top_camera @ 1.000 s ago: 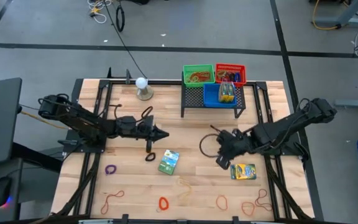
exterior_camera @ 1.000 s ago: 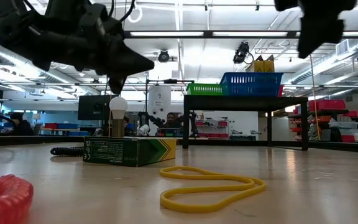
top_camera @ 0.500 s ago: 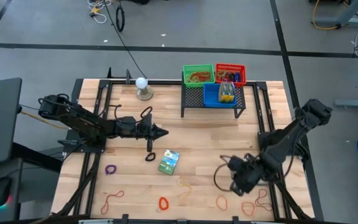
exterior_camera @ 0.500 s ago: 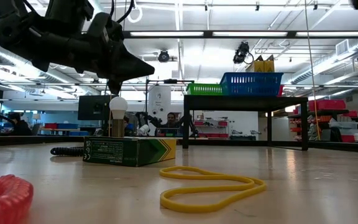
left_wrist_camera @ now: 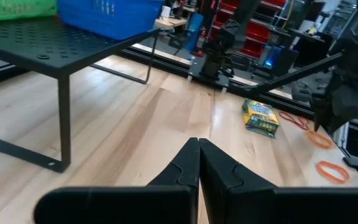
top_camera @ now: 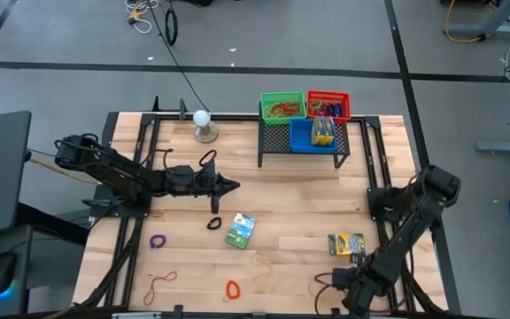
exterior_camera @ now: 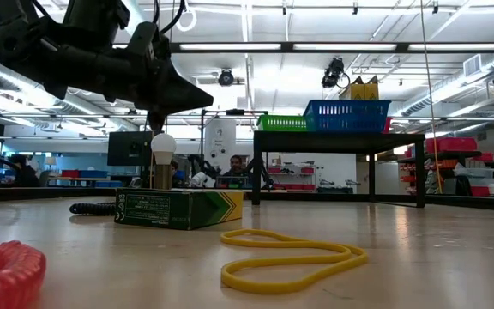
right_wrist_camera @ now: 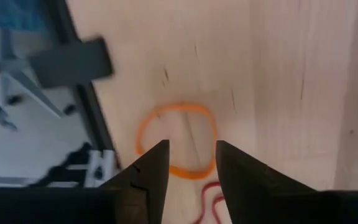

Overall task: Pick & Place Office Desk Supplies
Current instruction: Put the orange rubber band into the green bin

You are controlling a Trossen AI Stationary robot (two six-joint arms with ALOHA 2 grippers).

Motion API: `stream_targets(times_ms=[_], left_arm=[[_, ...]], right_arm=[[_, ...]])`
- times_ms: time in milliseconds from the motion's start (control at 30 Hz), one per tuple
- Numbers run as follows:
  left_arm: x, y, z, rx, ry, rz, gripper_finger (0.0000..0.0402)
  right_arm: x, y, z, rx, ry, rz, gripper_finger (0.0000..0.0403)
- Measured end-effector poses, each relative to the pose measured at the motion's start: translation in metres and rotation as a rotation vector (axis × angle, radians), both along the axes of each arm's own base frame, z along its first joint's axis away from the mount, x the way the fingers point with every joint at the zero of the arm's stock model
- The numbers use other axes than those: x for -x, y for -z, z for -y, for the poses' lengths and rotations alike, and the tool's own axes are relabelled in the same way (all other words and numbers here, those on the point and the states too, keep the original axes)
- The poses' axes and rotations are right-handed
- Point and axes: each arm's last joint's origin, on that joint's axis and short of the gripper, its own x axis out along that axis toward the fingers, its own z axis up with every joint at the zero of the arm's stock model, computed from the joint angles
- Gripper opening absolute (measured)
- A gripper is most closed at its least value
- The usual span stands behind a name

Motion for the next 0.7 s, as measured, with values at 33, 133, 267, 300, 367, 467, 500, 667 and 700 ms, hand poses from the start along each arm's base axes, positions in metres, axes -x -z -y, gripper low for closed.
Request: stream_targets(times_ms=[33, 133, 267, 300, 367, 467, 500, 667, 700], left_arm=[[0.0, 0.0, 0.0, 0.002, -0.005, 0.0, 0.0007], [0.0, 0.0, 0.0, 0.011, -0.008, -0.003, 0.0007], [0.0, 0.001, 0.0, 0.024, -0.009, -0.003, 0.0007], [0.0, 0.001, 0.0, 0.027, -0.009, -0.004, 0.0007], [0.0, 0.001, 0.0, 0.043, -0.012, -0.006, 0.0007], [0.0, 0.002, -0.001, 0.114, -0.023, -0.008, 0.0007], [0.0, 0.004, -0.001, 0.134, -0.024, -0.016, 0.0007], [0.001, 0.007, 0.002, 0.177, 0.034, -0.049, 0.0007], [0.001, 0.007, 0.002, 0.178, 0.046, -0.052, 0.0007]], right_arm=[[0.001, 0.004, -0.001, 0.012, -0.018, -0.006, 0.0137], [0.002, 0.012, -0.003, 0.041, -0.032, -0.024, 0.013], [0.0, 0.016, -0.002, 0.072, -0.04, 0.001, 0.0121], [0.0, 0.016, -0.002, 0.081, -0.041, 0.016, 0.0118], [-0.001, 0.016, -0.001, 0.092, -0.04, 0.034, 0.0111], [0.001, 0.02, -0.002, 0.075, -0.047, 0.04, 0.0099], [0.002, 0.022, -0.002, 0.061, -0.05, 0.033, 0.0095], [0.004, 0.029, 0.002, 0.021, -0.051, 0.009, 0.0083], [0.004, 0.03, 0.003, 0.023, -0.052, 0.009, 0.0082]])
